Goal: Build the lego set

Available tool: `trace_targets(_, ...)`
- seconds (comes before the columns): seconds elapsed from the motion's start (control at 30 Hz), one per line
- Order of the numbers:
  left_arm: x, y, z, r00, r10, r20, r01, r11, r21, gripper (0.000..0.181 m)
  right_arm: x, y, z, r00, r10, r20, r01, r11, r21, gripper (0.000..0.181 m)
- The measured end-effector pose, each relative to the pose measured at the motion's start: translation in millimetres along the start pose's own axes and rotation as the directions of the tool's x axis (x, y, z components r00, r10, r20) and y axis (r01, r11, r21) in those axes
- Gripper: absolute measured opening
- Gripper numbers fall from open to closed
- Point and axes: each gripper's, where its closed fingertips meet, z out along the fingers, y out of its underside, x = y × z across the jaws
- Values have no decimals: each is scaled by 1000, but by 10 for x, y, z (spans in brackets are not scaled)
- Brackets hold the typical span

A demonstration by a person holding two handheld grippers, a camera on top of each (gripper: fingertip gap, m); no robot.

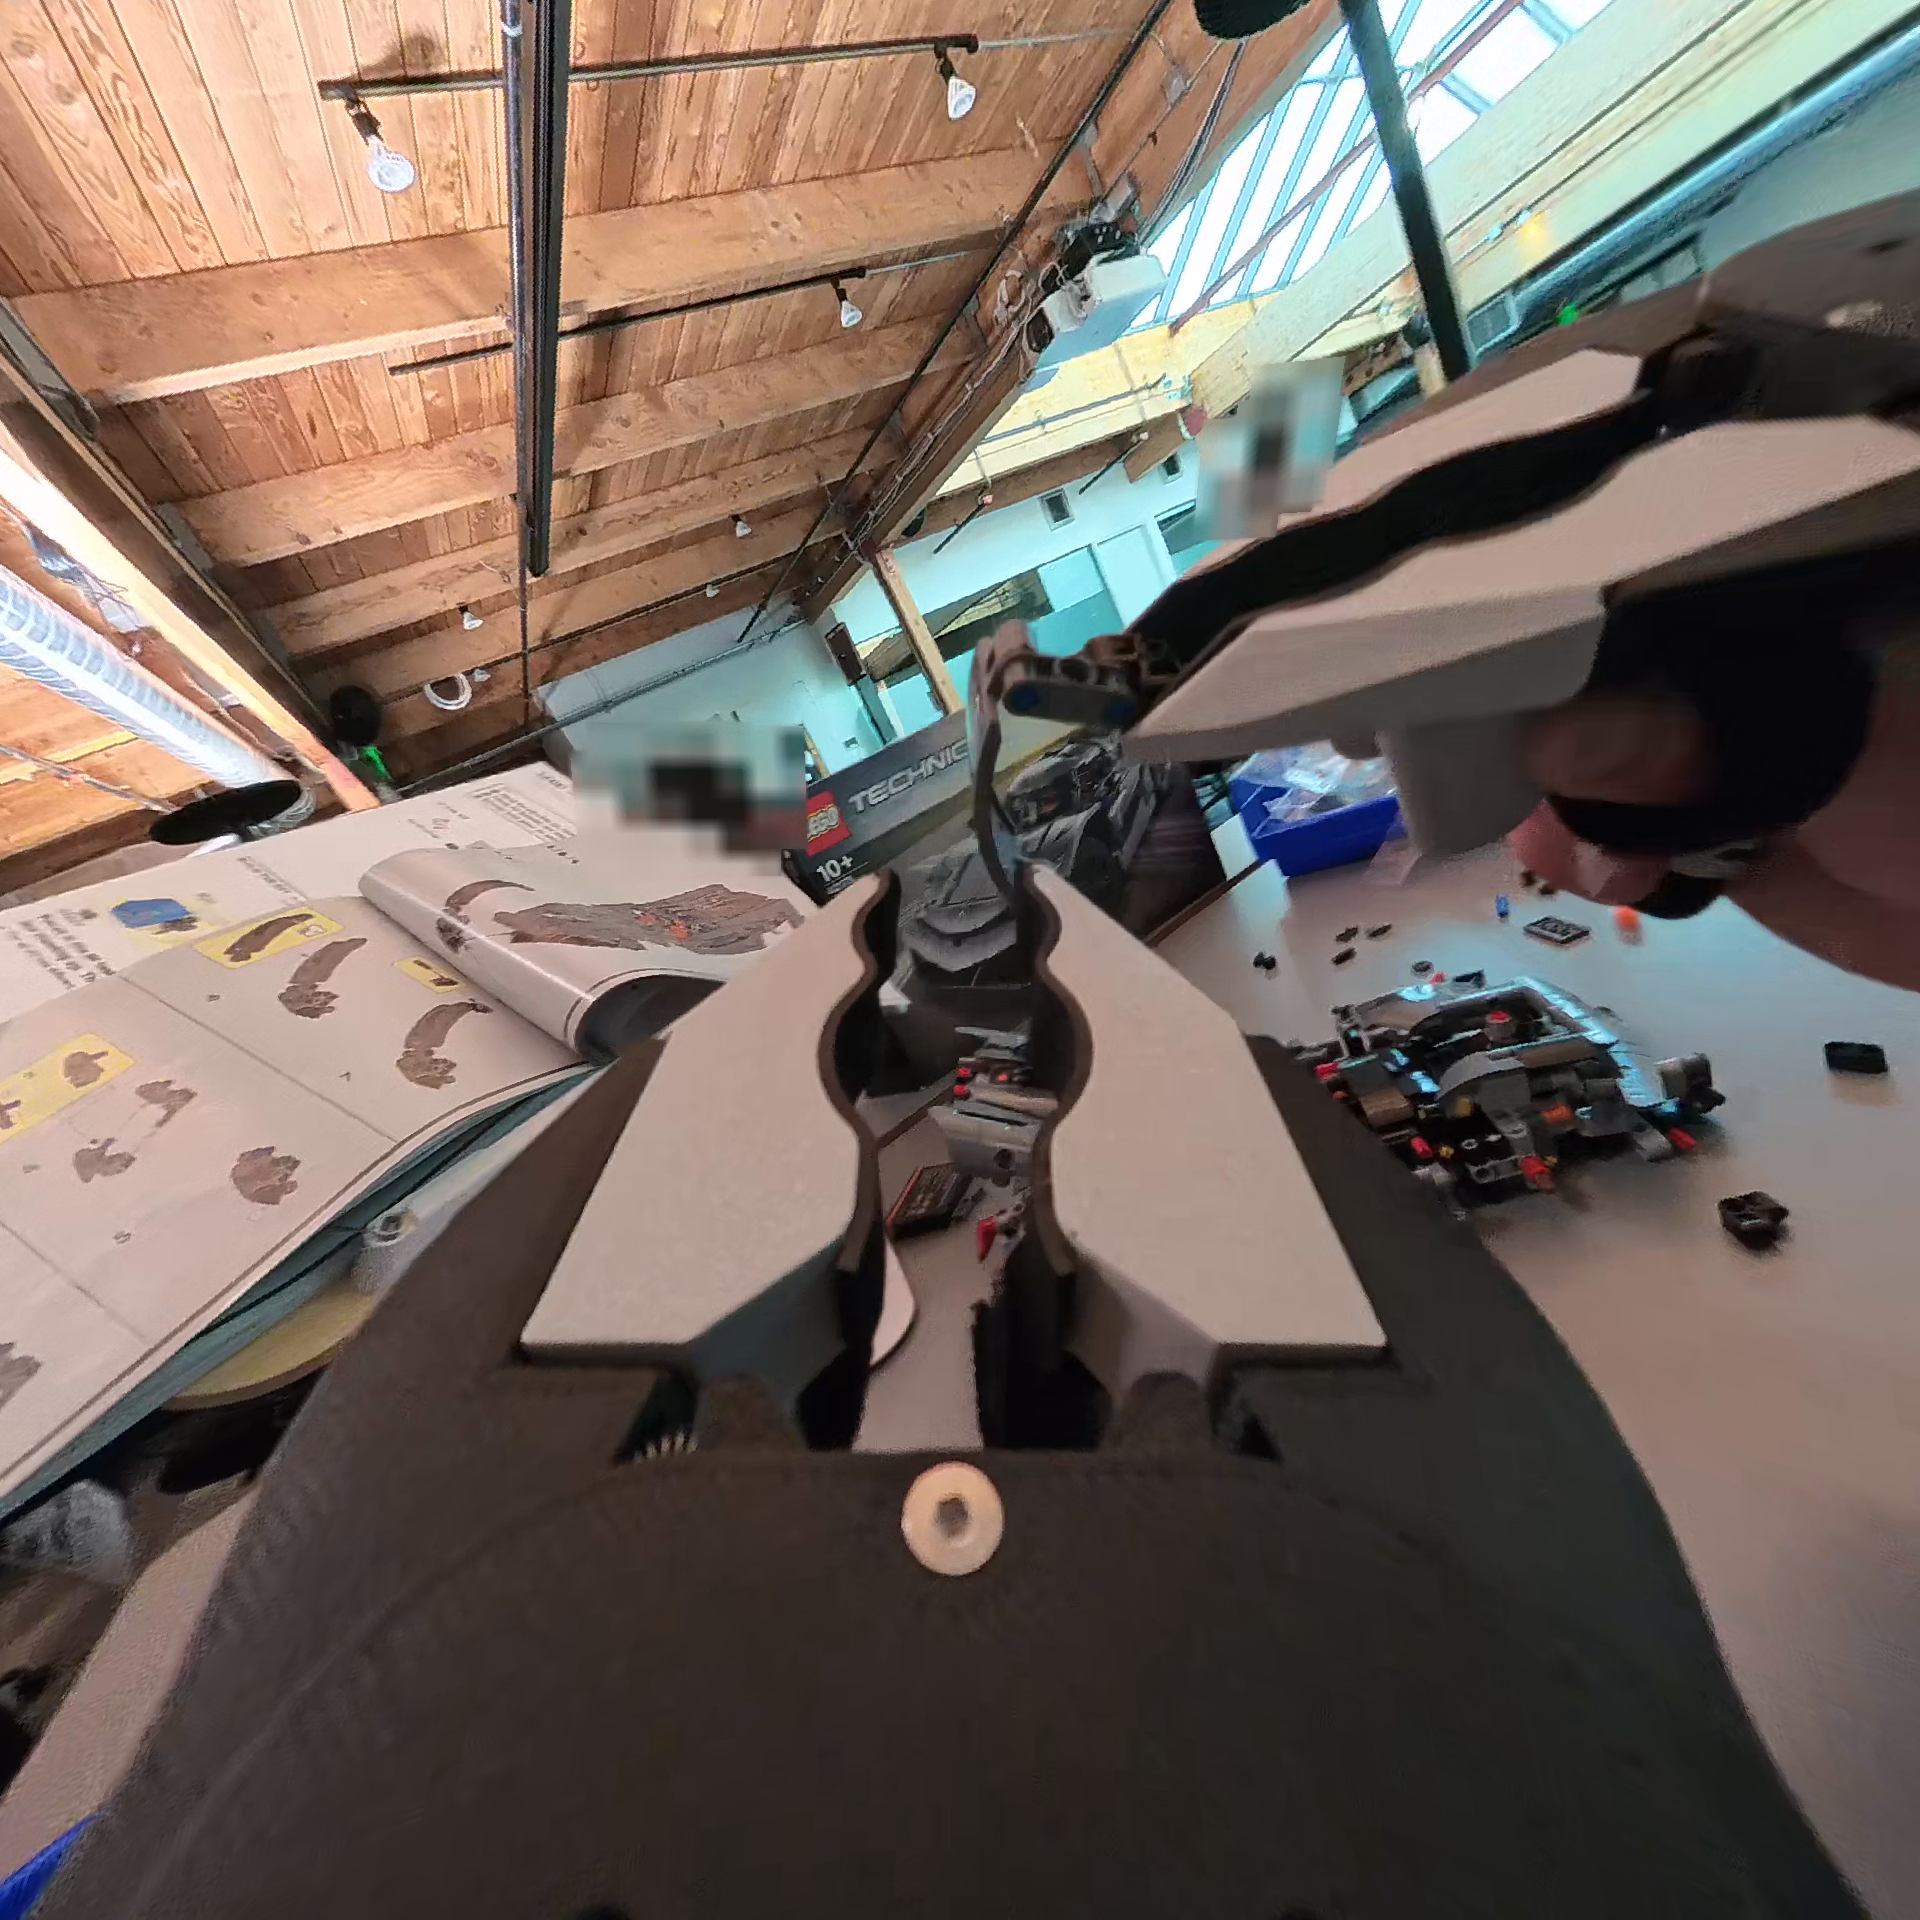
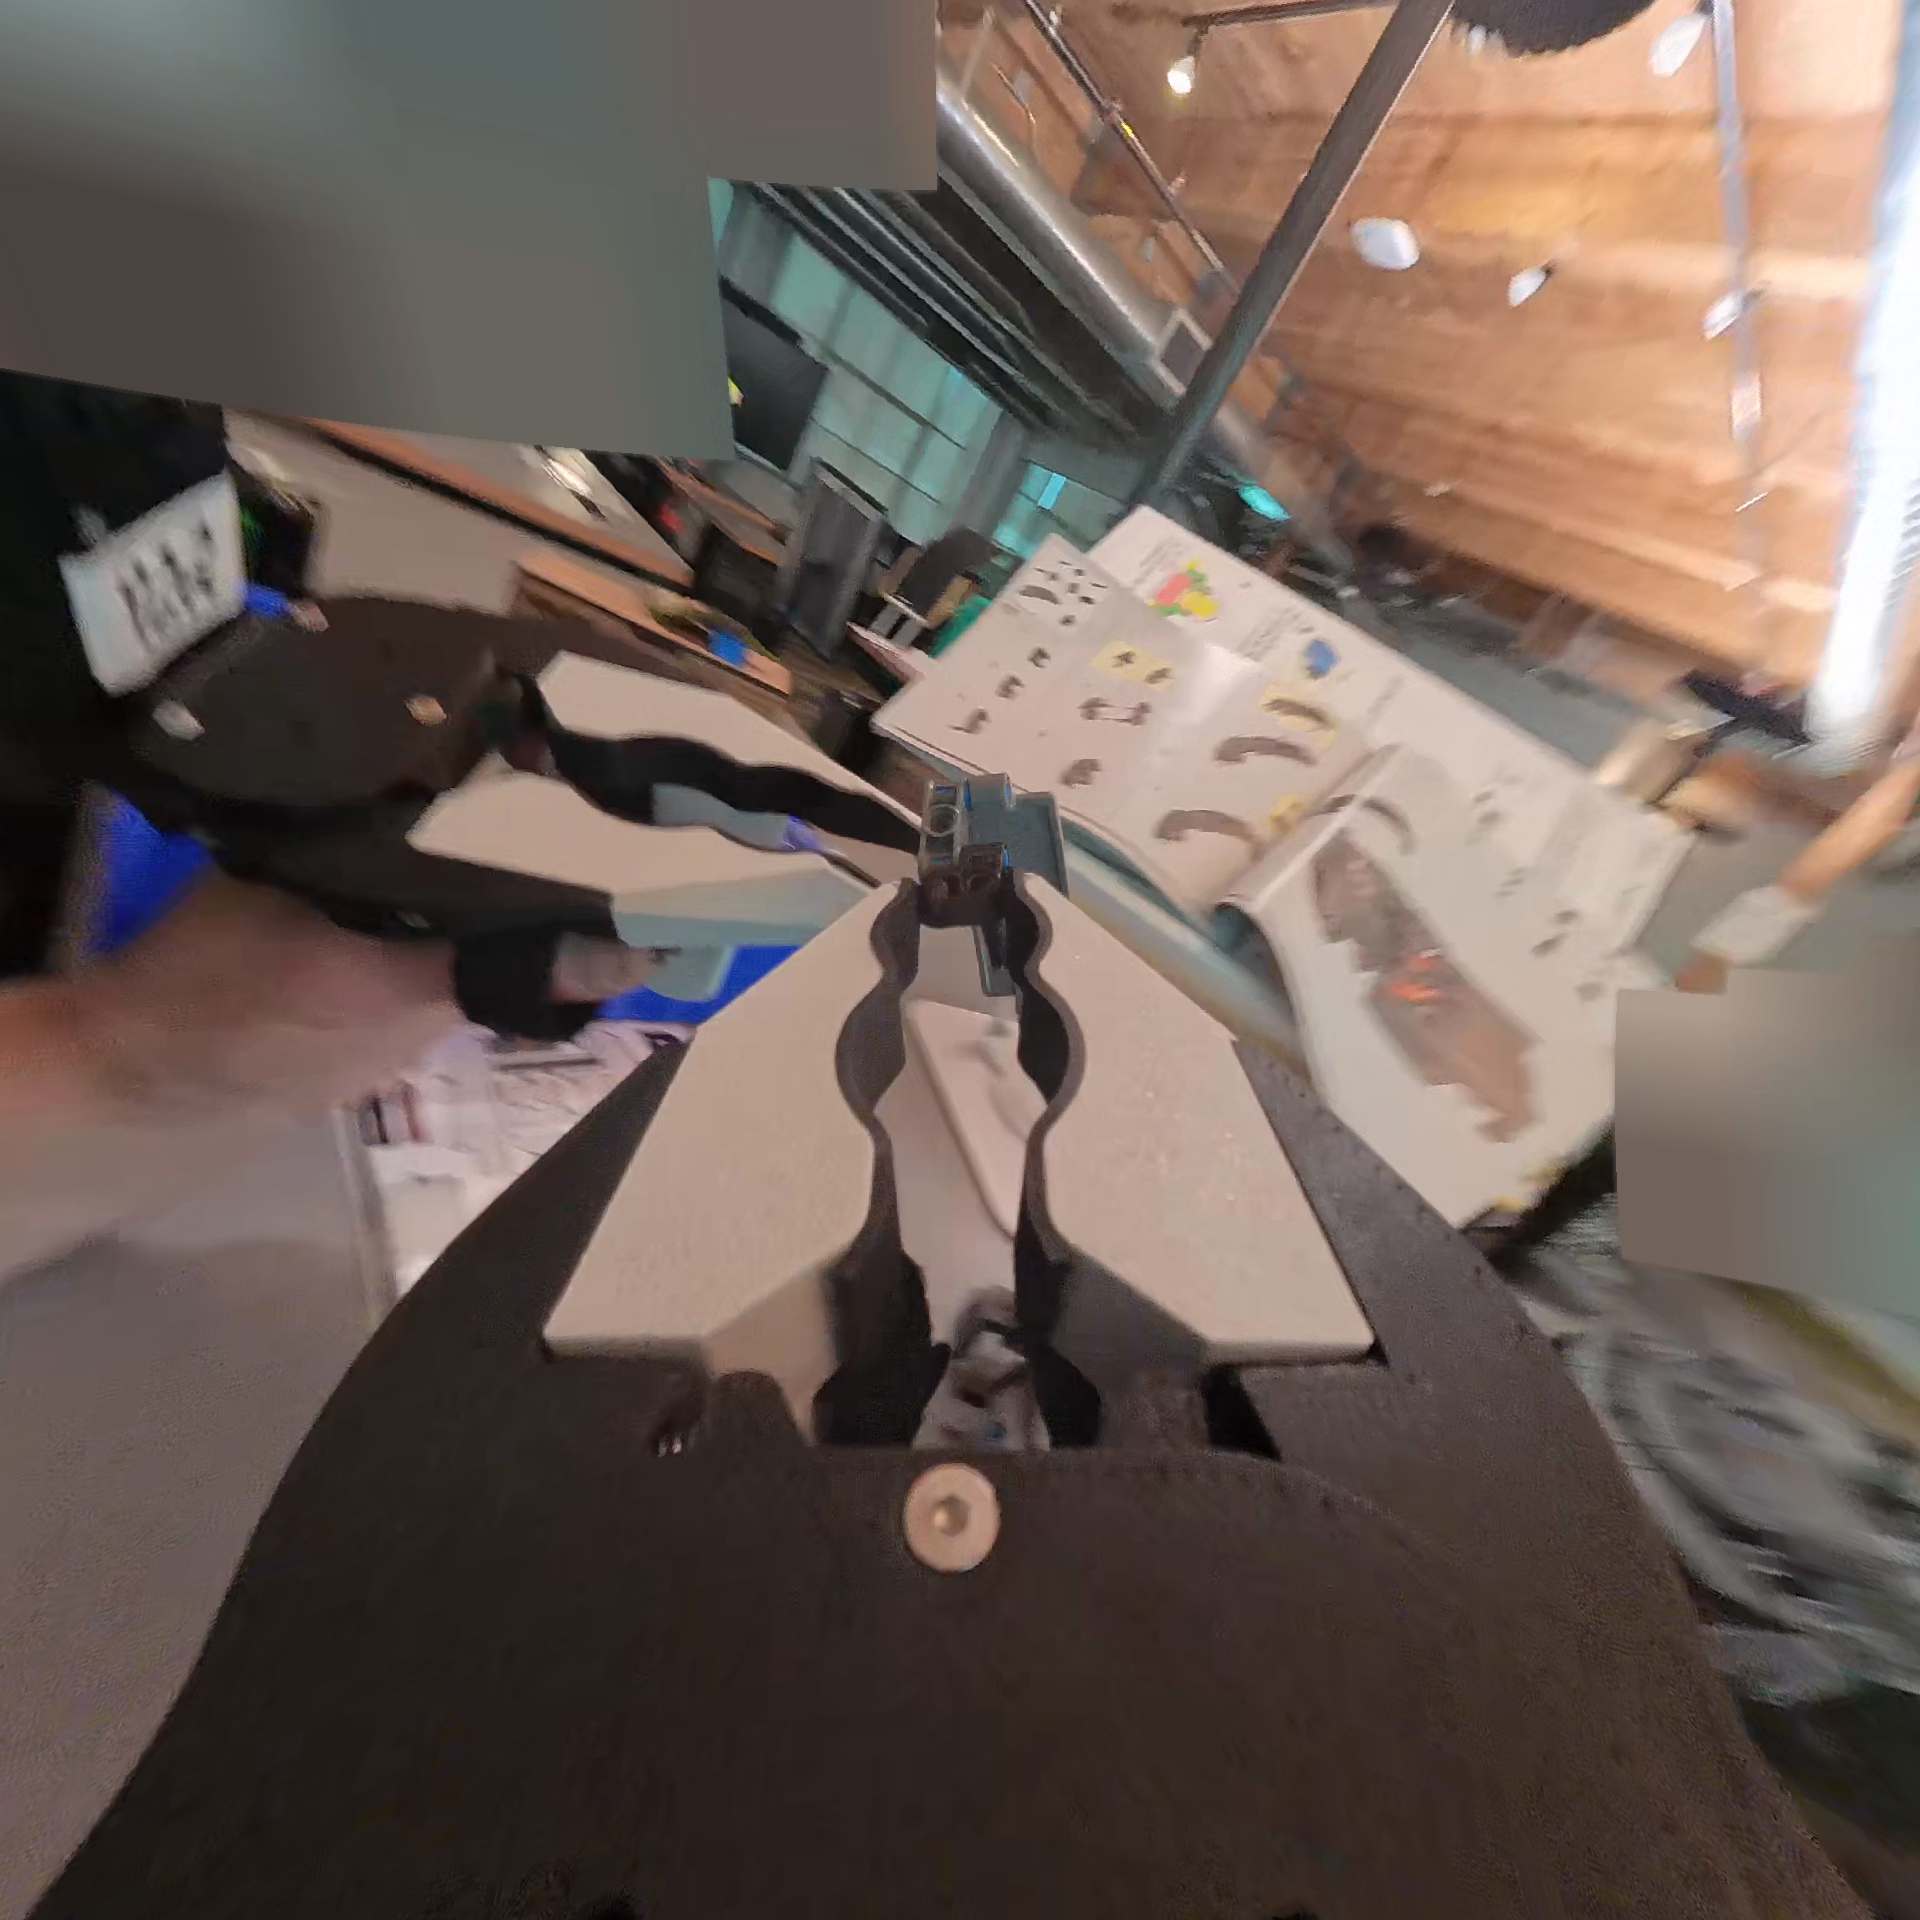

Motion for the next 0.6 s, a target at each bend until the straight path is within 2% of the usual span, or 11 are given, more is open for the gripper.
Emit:
trace_targets(0.13,27,-162,-58,980,-161,-117,170,983,71,22,2,-12,12,939,-323,-118,315,946,-81,15)
trace_targets(0.2,1,-251,-98,938,-284,-199,307,947,97,25,-14,-3,25,884,-446,-139,433,894,-120,14)
trace_targets(0.3,-14,-304,-125,847,-433,-308,475,877,73,30,-54,-11,34,791,-593,-148,575,804,-150,15)
trace_targets(0.43,80,-311,-125,708,-562,-427,617,787,-13,35,-90,-18,27,703,-698,-138,679,716,-164,15)
trace_targets(0.5,97,-298,-113,683,-580,-444,637,770,-25,34,-107,2,29,677,-726,-121,706,687,-169,14)
trace_targets(0.6,125,-248,-80,692,-572,-439,622,782,-37,25,-154,17,34,652,-751,-102,734,659,-163,14)
